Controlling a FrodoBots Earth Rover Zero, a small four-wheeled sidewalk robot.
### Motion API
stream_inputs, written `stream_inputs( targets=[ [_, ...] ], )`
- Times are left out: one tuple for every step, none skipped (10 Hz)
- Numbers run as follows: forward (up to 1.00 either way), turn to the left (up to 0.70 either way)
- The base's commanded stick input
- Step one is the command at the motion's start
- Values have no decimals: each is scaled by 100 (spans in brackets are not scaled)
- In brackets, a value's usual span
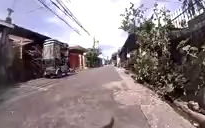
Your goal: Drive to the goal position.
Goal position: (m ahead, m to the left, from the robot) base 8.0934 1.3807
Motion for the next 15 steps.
stream_inputs(
  targets=[
    [70,0],
    [70,0],
    [70,0],
    [70,0],
    [70,0],
    [70,0],
    [70,0],
    [70,0],
    [70,0],
    [70,0],
    [70,0],
    [70,0],
    [70,0],
    [70,0],
    [70,0]
  ],
)
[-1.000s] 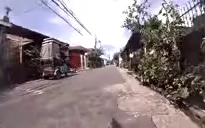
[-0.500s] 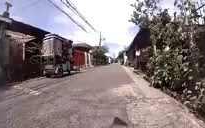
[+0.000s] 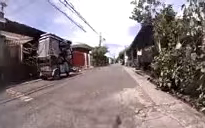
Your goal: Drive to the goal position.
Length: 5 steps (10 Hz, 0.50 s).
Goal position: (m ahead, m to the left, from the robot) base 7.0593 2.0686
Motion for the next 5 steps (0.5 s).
stream_inputs(
  targets=[
    [70,0],
    [70,0],
    [70,0],
    [70,0],
    [70,0]
  ],
)
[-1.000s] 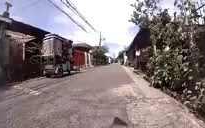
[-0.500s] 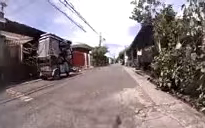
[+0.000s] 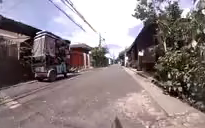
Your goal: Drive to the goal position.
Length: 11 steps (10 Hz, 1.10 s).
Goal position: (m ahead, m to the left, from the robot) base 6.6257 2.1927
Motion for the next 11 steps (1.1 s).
stream_inputs(
  targets=[
    [70,0],
    [70,0],
    [70,0],
    [70,0],
    [70,0],
    [70,0],
    [70,0],
    [70,0],
    [70,0],
    [70,0],
    [70,0]
  ],
)
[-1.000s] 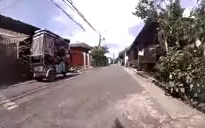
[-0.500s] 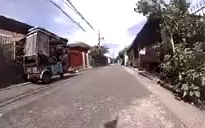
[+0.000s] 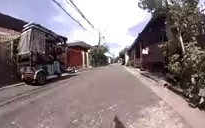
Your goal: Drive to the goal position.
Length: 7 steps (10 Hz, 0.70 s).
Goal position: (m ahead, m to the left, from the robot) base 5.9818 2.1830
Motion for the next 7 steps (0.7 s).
stream_inputs(
  targets=[
    [70,0],
    [70,0],
    [70,0],
    [70,0],
    [70,0],
    [70,0],
    [70,0]
  ],
)
